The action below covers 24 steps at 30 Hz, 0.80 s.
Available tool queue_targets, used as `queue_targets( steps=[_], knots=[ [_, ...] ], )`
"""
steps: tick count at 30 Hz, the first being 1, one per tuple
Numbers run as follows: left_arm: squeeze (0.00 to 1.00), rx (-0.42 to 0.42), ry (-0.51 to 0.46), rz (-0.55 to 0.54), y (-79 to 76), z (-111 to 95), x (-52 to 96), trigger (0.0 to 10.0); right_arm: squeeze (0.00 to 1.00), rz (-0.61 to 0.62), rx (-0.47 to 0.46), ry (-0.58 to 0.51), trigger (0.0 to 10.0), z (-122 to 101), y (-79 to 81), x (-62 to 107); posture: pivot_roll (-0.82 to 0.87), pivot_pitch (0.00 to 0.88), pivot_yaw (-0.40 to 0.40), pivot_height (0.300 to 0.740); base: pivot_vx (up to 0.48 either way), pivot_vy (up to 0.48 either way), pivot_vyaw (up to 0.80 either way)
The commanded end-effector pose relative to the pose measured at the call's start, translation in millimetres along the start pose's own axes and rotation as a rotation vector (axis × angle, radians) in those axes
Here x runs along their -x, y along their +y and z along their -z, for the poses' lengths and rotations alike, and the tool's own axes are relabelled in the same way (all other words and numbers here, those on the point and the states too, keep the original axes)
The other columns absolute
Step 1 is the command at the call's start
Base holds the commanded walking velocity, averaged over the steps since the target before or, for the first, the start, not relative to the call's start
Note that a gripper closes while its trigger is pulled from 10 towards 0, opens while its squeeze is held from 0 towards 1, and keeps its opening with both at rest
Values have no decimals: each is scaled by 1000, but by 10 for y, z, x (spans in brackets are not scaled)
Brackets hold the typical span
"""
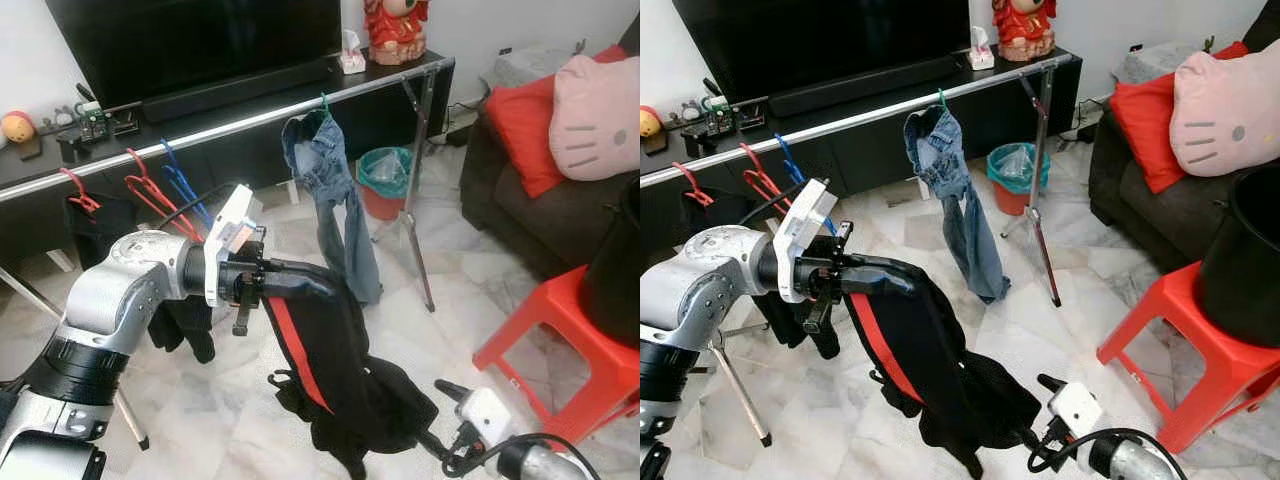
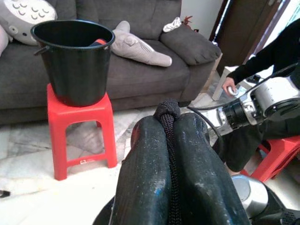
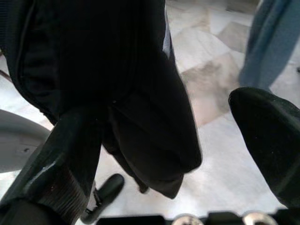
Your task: Hang hanger
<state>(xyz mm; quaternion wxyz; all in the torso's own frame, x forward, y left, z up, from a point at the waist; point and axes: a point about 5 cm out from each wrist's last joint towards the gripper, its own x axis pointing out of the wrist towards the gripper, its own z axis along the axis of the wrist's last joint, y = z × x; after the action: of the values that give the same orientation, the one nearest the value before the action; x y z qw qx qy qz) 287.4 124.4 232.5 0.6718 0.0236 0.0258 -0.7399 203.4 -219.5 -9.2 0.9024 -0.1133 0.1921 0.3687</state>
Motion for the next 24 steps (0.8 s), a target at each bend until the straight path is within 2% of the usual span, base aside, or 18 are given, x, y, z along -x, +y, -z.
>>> queue_targets(
  steps=[1,7,10,16,18,19,21,24],
  knots=[
    [0,-33,-16,7,-30,-105,41,10000,0,-28,1,9,10000,21,46,-32,96,21,139,740,0,0,0],
    [0,-37,-28,22,-47,-145,14,10000,0,-12,1,18,10000,13,13,-79,99,20,142,740,0,0,0],
    [0,-40,-34,22,-50,-168,6,10000,0,18,-46,-17,10000,-19,-25,-108,106,19,141,740,0,0,0],
    [0,-30,-33,1,-29,-146,14,10000,0,102,-89,-129,10000,-159,-161,-68,104,20,146,740,0,0,0],
    [0,-24,-25,-2,-24,-115,8,10000,0,197,-101,-216,10000,-282,-314,-10,95,19,149,740,0,0,0],
    [0,-24,-25,-2,-24,-115,8,10000,0,197,-101,-216,10000,-282,-314,-10,95,19,149,740,0,0,0],
    [0,-20,-26,-1,-22,-109,-6,10000,0,213,-135,-298,10000,-392,-393,32,91,20,149,740,0,0,0],
    [0,-19,-30,0,-22,-114,-11,10000,0,191,-142,-329,10000,-440,-390,38,90,20,150,740,0,0,0]
  ],
)
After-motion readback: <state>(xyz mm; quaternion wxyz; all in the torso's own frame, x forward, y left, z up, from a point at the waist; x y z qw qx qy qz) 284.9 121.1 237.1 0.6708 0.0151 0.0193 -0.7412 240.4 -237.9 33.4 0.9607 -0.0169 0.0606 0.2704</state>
